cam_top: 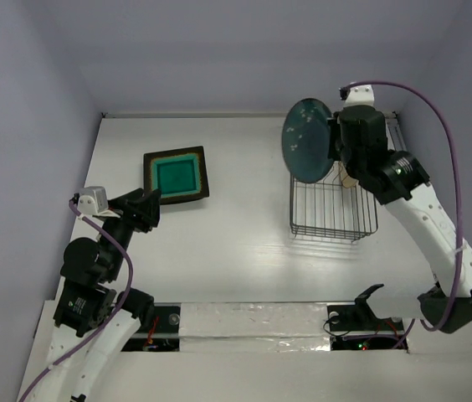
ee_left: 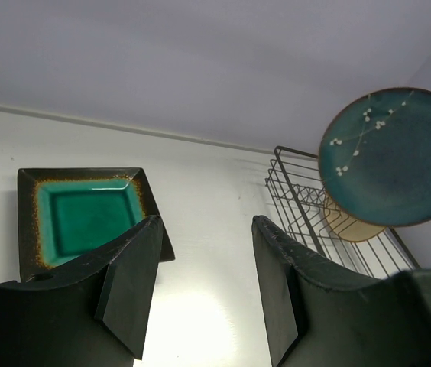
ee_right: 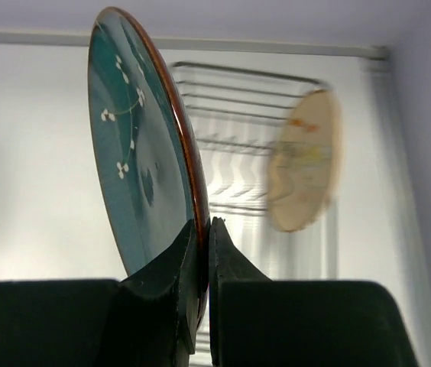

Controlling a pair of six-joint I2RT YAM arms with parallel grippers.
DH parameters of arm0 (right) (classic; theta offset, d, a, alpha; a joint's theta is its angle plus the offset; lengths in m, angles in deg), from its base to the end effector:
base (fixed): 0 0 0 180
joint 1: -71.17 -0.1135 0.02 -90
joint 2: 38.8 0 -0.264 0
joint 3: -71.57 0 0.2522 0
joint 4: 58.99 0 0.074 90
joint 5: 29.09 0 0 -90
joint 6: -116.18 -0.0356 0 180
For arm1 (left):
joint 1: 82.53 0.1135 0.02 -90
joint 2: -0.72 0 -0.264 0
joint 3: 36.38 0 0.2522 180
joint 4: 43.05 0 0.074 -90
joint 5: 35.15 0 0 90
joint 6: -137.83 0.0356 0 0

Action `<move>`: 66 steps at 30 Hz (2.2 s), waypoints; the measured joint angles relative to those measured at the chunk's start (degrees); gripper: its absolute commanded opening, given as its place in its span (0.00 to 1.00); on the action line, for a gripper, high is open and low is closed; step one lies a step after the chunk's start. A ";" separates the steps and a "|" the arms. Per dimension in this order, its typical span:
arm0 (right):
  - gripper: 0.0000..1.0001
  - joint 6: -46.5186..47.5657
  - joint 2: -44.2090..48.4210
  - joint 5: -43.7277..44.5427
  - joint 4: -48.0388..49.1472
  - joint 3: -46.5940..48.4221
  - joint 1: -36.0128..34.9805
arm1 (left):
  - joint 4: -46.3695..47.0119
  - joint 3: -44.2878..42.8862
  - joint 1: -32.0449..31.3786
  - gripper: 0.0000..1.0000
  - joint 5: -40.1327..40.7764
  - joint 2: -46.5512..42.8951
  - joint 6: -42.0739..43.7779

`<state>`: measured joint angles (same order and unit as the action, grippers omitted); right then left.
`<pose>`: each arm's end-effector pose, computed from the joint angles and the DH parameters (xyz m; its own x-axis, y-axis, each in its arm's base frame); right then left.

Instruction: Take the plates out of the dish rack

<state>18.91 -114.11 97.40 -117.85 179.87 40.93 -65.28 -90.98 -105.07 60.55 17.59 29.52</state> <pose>0.2326 0.1111 0.4614 -0.3667 -0.0960 -0.9254 0.1046 0.9841 -0.1435 0.0681 -0.0244 0.3737 0.1423 -0.3975 -0.9065 0.3557 0.8752 -0.3279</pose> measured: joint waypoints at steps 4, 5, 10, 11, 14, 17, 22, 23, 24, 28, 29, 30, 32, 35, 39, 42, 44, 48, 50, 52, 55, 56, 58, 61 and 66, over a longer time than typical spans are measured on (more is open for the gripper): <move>0.00 -3.54 5.51 -11.63 5.60 -8.02 -3.87 | 0.00 0.00 0.02 0.48 0.11 0.42 0.00; 0.00 -4.57 6.27 -14.95 7.04 -10.34 -4.57 | 0.00 0.00 0.04 0.48 0.15 0.50 0.00; 0.00 -8.24 4.79 -32.48 14.01 -22.14 -8.61 | 0.00 0.00 0.07 0.48 0.20 0.70 0.00; 0.00 -8.52 3.93 -35.04 14.88 -24.20 -9.51 | 0.00 0.00 0.07 0.48 0.17 0.72 0.00; 0.00 -9.05 1.29 -42.29 16.68 -29.42 -11.65 | 0.02 0.00 0.28 0.48 0.15 0.85 0.00; 0.00 -9.05 -1.20 -47.47 16.94 -31.85 -12.96 | 0.02 0.00 0.68 0.48 0.09 1.16 0.00; 0.00 -9.05 -5.81 -49.27 20.65 -32.57 -12.96 | 0.02 0.00 0.92 0.48 -0.04 1.79 0.00; 0.00 -9.07 -6.12 -49.22 21.77 -32.65 -12.96 | 0.02 0.00 0.92 0.48 -0.11 1.90 0.00; 0.00 -9.07 -7.96 -49.09 22.95 -32.68 -12.92 | 0.04 0.00 1.01 0.48 -0.17 2.01 0.00; 0.00 -10.32 -12.59 -47.82 26.08 -32.68 -12.52 | 0.04 0.00 1.42 0.48 -0.37 2.21 0.00; 0.00 -10.75 -13.57 -47.69 26.91 -32.68 -12.37 | 0.04 0.00 1.44 0.48 -0.46 2.21 0.00; 0.00 -11.13 -14.38 -47.41 27.39 -32.68 -12.37 | 0.04 0.00 1.46 0.48 -0.50 2.21 0.00; 0.02 -12.02 -15.93 -46.71 28.00 -32.35 -12.39 | 0.04 0.00 1.55 0.48 -0.59 2.21 0.02; 0.10 -13.16 -18.14 -45.97 28.13 -31.34 -12.48 | 0.04 0.00 1.57 0.48 -0.68 2.21 0.00; 0.25 -13.86 -19.21 -43.39 28.52 -31.67 -12.52 | 0.04 0.00 1.57 0.48 -0.70 2.21 0.02; 0.28 -13.35 -19.67 -40.04 28.41 -33.24 -12.72 | 0.04 0.00 1.57 0.48 -0.70 2.21 0.00; 0.28 -13.62 -20.48 -38.84 28.39 -34.49 -12.68 | 0.04 0.00 1.57 0.48 -0.72 2.21 0.00; 0.28 -14.23 -21.24 -38.36 28.83 -35.19 -12.48 | 0.04 0.00 1.57 0.48 -0.72 2.21 0.00; 0.34 -14.34 -21.07 -38.25 29.07 -35.34 -12.50 | 0.04 0.00 1.57 0.48 -0.72 2.10 0.00; 0.46 -14.43 -20.90 -37.59 28.92 -35.45 -12.61 | 0.04 0.00 1.57 0.48 -0.72 1.99 0.00; 0.61 -14.10 -20.22 -35.78 27.82 -35.47 -13.05 | 0.02 0.00 1.57 0.48 -0.76 1.90 0.00; 0.63 -14.12 -19.71 -35.21 27.54 -35.47 -13.07 | 0.02 0.00 1.57 0.48 -0.79 1.86 0.00; 0.67 -13.97 -18.38 -34.10 27.10 -35.39 -13.29 | 0.02 0.00 1.57 0.48 -0.87 1.64 0.00; 0.67 -13.97 -16.87 -32.92 26.01 -34.53 -13.79 | 0.02 0.00 1.57 0.48 -0.90 1.20 0.00; 0.47 -14.08 -13.33 -32.37 24.83 -32.17 -15.47 | 0.02 0.00 1.57 0.44 -0.92 0.83 0.00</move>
<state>4.83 -127.44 65.03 -93.03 147.70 25.46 -65.26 -90.98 -103.50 59.63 18.42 29.52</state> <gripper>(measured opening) 0.593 0.473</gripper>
